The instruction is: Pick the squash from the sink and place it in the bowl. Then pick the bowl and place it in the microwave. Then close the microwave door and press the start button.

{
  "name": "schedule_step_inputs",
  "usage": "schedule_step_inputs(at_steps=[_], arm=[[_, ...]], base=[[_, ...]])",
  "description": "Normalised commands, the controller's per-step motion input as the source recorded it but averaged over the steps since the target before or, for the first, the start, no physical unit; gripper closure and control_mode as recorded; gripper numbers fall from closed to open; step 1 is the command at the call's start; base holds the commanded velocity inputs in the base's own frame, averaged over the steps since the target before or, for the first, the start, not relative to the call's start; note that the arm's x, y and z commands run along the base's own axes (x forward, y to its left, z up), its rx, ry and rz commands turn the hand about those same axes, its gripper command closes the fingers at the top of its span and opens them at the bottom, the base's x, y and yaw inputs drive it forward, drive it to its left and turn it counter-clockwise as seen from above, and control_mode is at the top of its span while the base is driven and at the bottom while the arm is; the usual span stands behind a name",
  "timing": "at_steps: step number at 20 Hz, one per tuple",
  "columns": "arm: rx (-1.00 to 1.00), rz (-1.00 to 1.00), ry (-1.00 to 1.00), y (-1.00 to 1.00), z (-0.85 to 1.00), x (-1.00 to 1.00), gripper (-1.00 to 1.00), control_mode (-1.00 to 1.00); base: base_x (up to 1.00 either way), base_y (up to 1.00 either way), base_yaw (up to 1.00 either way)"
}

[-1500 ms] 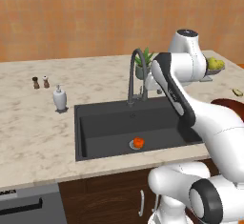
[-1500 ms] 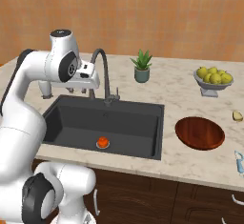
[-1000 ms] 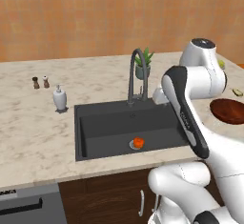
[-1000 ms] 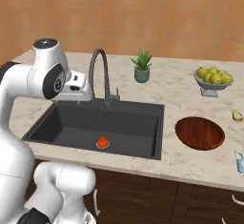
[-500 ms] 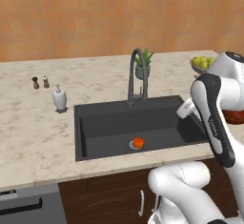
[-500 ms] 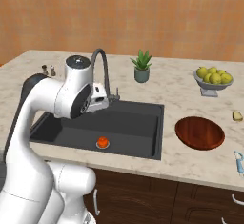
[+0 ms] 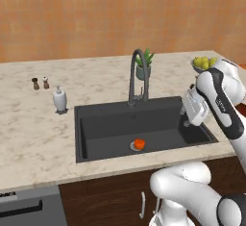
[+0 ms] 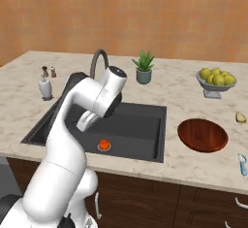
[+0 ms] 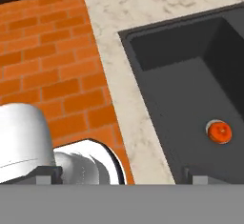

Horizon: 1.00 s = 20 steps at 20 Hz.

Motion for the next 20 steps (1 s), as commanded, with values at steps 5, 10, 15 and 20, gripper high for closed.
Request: schedule_step_inputs(at_steps=[5,10,15,20], arm=[[0.10,0.62,-0.14,-0.24,-0.52,0.59,-1.00,-1.00],[0.23,0.07,-0.19,-0.16,-0.61,0.60,-1.00,-1.00],[0.14,0.24,0.01,-0.03,-0.43,0.89,-1.00,-1.00],[0.10,0.21,0.00,-0.05,-0.49,0.73,-1.00,-1.00]], base=[[0.00,0.00,0.00],[0.00,0.00,0.00],[0.00,0.00,0.00],[0.00,0.00,0.00]])
